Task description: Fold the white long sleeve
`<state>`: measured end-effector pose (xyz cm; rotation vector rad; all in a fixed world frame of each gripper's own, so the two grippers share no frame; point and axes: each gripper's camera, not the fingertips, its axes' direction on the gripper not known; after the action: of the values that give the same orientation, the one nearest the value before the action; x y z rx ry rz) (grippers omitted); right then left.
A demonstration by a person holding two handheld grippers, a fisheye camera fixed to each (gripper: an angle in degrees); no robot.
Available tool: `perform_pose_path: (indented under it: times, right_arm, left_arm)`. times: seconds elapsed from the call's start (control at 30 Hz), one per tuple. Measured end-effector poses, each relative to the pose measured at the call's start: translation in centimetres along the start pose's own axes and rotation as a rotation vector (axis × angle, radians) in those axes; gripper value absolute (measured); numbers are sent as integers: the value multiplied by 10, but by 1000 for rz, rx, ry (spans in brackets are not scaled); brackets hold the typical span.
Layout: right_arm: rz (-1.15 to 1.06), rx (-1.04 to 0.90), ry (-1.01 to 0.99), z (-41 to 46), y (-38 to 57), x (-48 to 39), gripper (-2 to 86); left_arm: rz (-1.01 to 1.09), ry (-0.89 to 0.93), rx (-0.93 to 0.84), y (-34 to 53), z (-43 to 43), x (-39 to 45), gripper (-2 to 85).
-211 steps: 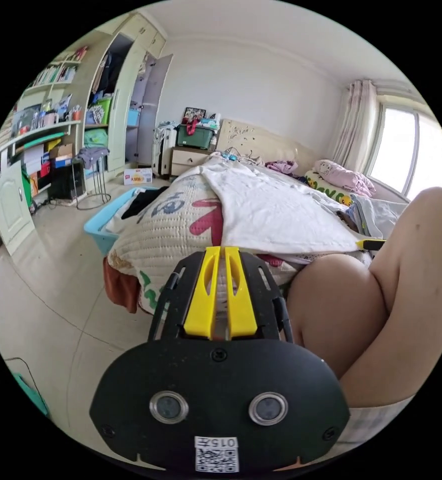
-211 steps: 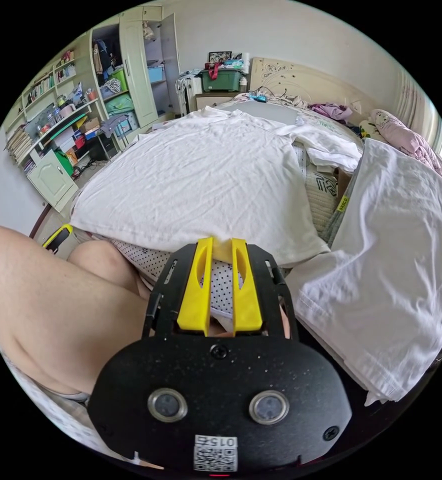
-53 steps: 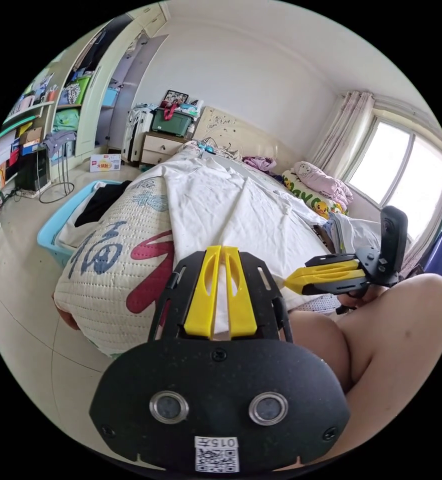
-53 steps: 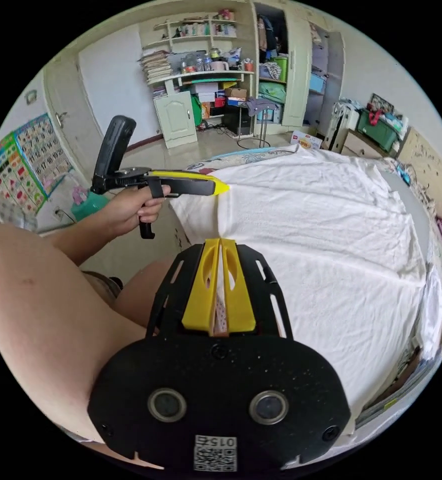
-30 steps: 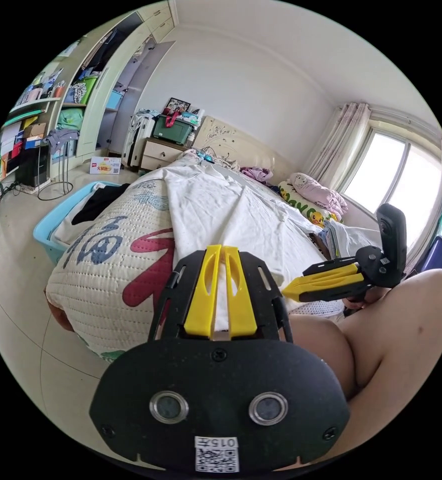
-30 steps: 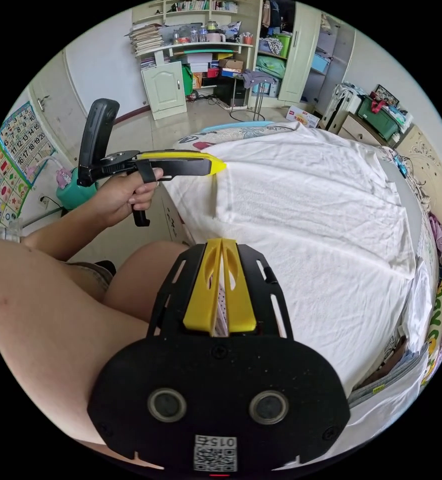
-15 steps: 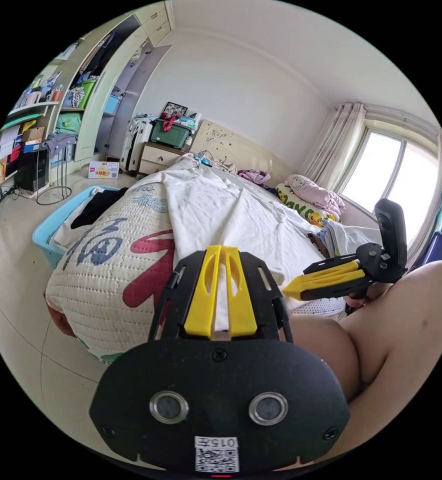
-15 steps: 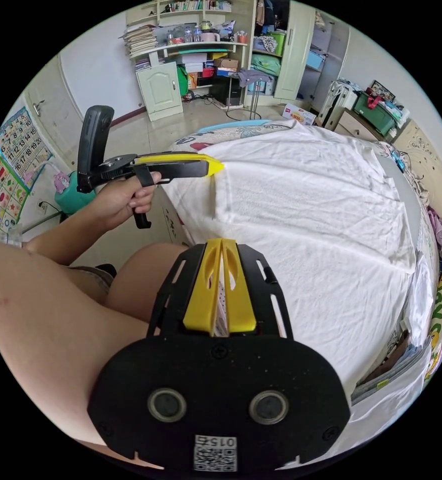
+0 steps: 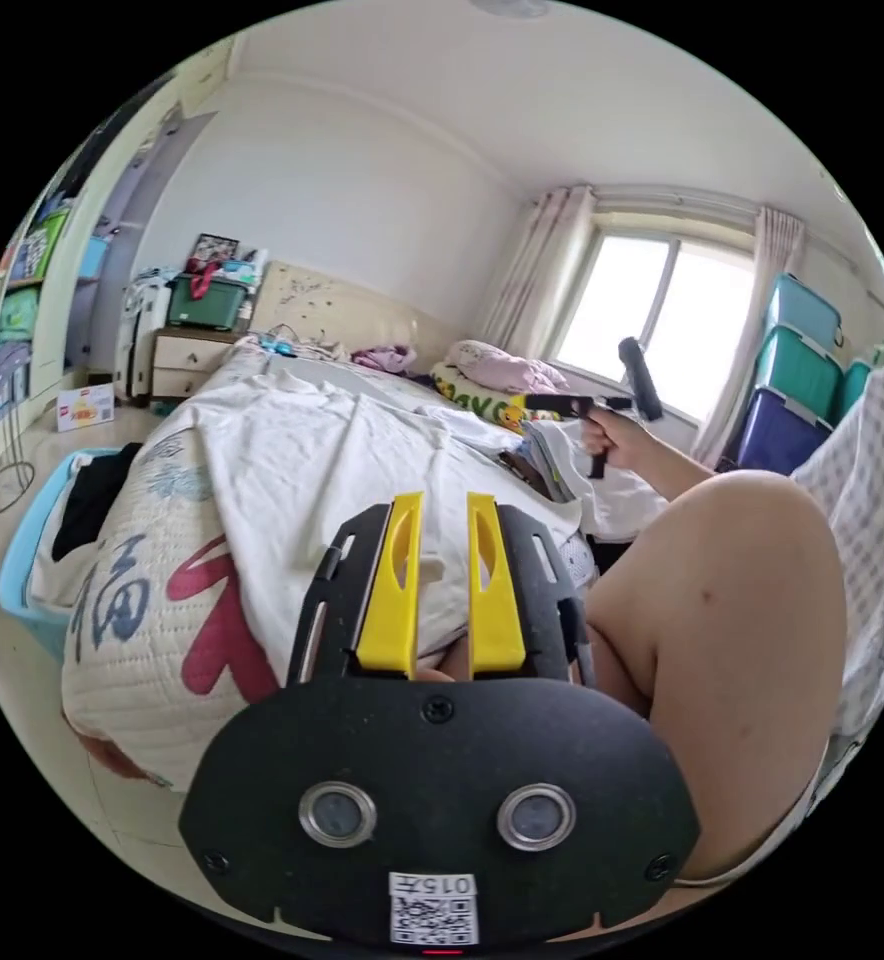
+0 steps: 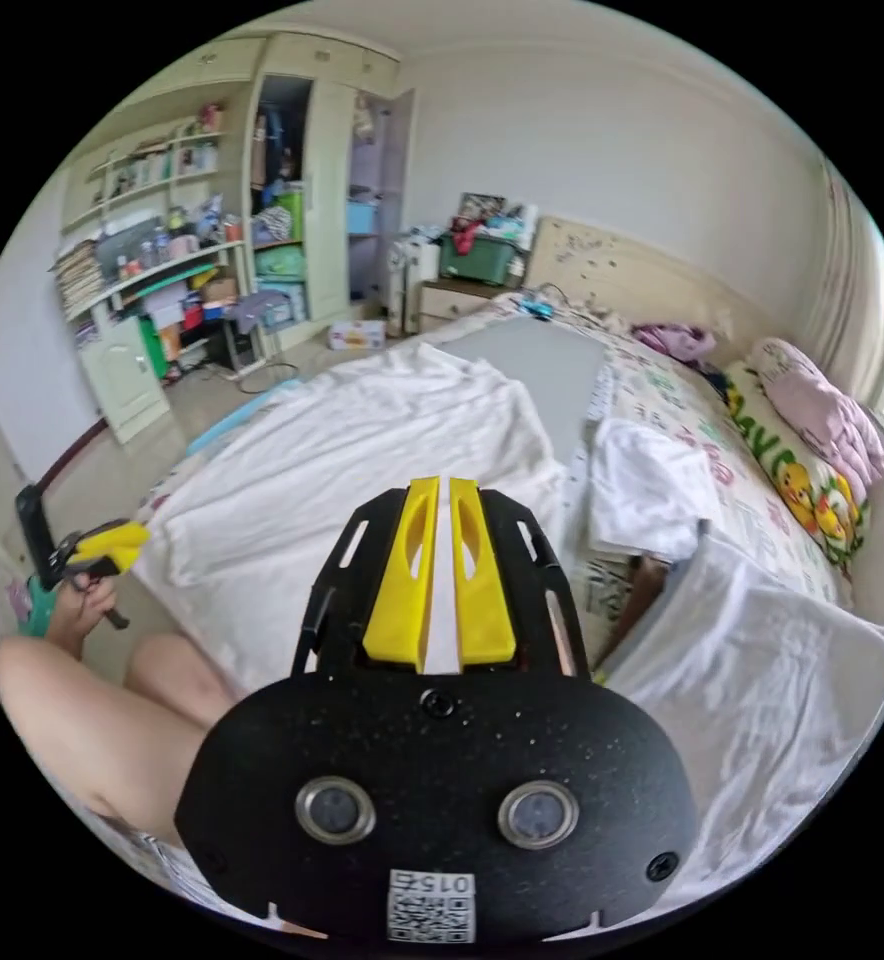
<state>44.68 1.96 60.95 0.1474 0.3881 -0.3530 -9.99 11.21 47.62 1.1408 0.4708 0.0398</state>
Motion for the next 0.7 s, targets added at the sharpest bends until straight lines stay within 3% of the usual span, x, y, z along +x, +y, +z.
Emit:
perform_pose_path:
  times: [0.23,0.37,0.7]
  right_arm:
    - [-18,-327,232,135,-62,75,86]
    - [14,-372,236,183,-85,96,86]
    - [7,-389,232,233,-130,125,74]
  left_arm:
    - [108,-70,-214,-4,67,30,74]
    - [142,-155,-258,-1,85,44,47]
    - [221,-143,-291,-3,103,67,52]
